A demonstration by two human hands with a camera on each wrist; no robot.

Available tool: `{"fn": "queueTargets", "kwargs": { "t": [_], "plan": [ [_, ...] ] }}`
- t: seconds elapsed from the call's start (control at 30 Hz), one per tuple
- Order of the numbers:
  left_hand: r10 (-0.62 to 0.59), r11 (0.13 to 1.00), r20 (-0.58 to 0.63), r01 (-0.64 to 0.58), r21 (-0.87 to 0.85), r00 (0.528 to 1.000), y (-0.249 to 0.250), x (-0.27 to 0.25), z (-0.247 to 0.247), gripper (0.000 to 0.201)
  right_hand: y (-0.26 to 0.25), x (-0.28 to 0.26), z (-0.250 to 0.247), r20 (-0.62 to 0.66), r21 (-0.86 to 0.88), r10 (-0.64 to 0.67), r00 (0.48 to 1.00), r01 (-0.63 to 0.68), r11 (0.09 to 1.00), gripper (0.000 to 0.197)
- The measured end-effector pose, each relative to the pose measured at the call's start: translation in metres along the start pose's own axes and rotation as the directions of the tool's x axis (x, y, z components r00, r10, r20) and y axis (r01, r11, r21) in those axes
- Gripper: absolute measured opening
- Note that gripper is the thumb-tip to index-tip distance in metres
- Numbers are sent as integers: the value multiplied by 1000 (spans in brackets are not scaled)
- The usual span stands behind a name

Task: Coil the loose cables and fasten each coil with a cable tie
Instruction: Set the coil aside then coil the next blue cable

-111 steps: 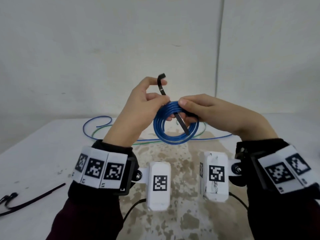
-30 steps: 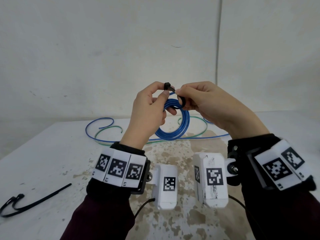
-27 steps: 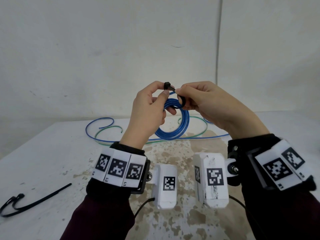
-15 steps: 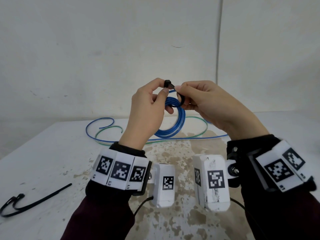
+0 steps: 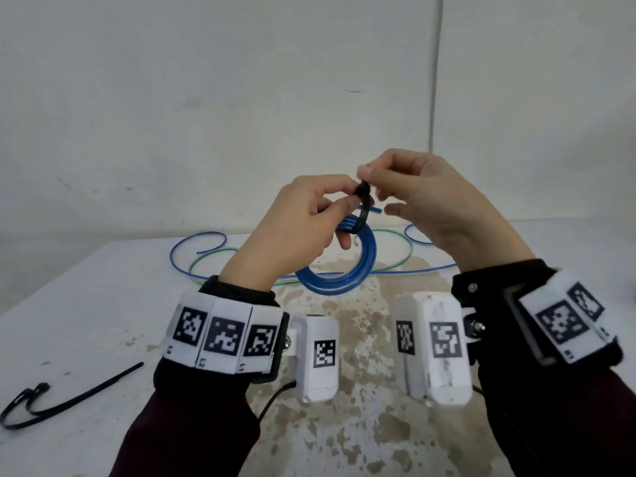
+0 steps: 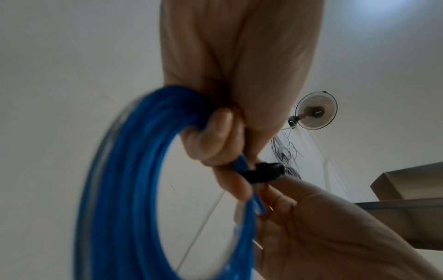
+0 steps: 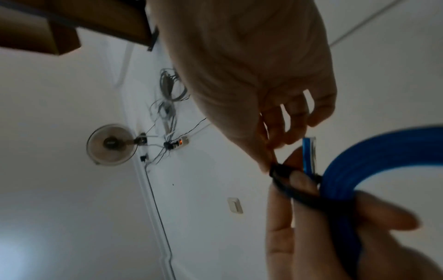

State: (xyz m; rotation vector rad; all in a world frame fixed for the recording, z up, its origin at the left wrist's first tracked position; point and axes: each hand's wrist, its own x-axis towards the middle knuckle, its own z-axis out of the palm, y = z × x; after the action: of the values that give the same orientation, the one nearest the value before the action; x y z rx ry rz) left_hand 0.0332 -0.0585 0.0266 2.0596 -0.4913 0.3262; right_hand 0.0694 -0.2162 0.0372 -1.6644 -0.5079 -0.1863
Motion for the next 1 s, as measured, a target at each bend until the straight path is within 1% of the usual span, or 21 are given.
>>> {"fn": "queueTargets", "kwargs": {
  "t": [0.07, 0.17, 0.27, 0.37, 0.4, 0.43, 0.47, 0.5, 0.53, 0.57, 0.6, 0.63, 0.7, 0.8, 0.9, 1.0],
  "plan": [
    [-1, 999, 83, 4, -42, 997, 2, -1, 3, 24, 1, 2, -9, -82, 85, 20, 996, -13, 996, 26],
    [3, 997, 181, 11, -79, 984, 5, -2, 7, 27, 8, 6, -20, -165, 116, 33, 986, -14, 993, 26],
    [18, 998, 204, -6, -58, 979, 7, -3, 10, 30, 15, 9, -22, -217, 107, 49, 975, -26, 994, 25],
    [23, 999, 207, -14, -44, 978, 10, -5, 9, 33, 18, 10, -20, -235, 78, 44, 971, -26, 997, 24],
    [18, 997, 204, -2, -78, 979, 12, -5, 8, 34, 16, 10, -20, -218, 62, 41, 975, -28, 998, 22],
    [13, 993, 194, 10, -121, 981, 13, -5, 6, 35, 13, 8, -20, -173, 57, 46, 984, -37, 998, 21],
    [9, 988, 168, 17, -157, 986, 13, -5, 5, 34, 9, 5, -21, -94, 67, 66, 993, -60, 996, 20],
    [7, 983, 124, 16, -184, 992, 13, -4, 3, 33, 4, 2, -23, 10, 90, 96, 995, -97, 991, 24],
    [5, 977, 69, 10, -212, 998, 11, -4, 1, 32, 0, -1, -25, 118, 96, 122, 986, -133, 986, 31],
    [1, 970, 14, 3, -242, 1000, 9, -2, 0, 31, -3, -4, -27, 209, 66, 129, 969, -145, 987, 38],
    [-8, 963, -32, -1, -270, 999, 6, -1, -1, 30, -5, -7, -28, 271, 19, 120, 955, -130, 991, 38],
    [-21, 955, -66, 1, -296, 998, 4, 0, -2, 30, -6, -8, -27, 299, -21, 103, 949, -102, 995, 33],
    [-51, 932, -122, 4, -363, 991, 0, 2, -1, 30, -5, -9, -26, 299, -61, 95, 950, -80, 995, 20],
    [-97, 873, -188, -7, -487, 977, -2, 4, -3, 28, -1, -10, -23, 389, -100, 139, 911, -108, 989, 22],
    [-133, 811, -166, 11, -584, 977, -1, 4, -8, 26, -2, -10, -20, 397, -40, 88, 913, -79, 996, 27],
    [-152, 754, -120, 36, -656, 981, -1, 3, -13, 32, -5, -11, -19, 398, 43, 53, 916, -76, 996, 35]
  ]
}}
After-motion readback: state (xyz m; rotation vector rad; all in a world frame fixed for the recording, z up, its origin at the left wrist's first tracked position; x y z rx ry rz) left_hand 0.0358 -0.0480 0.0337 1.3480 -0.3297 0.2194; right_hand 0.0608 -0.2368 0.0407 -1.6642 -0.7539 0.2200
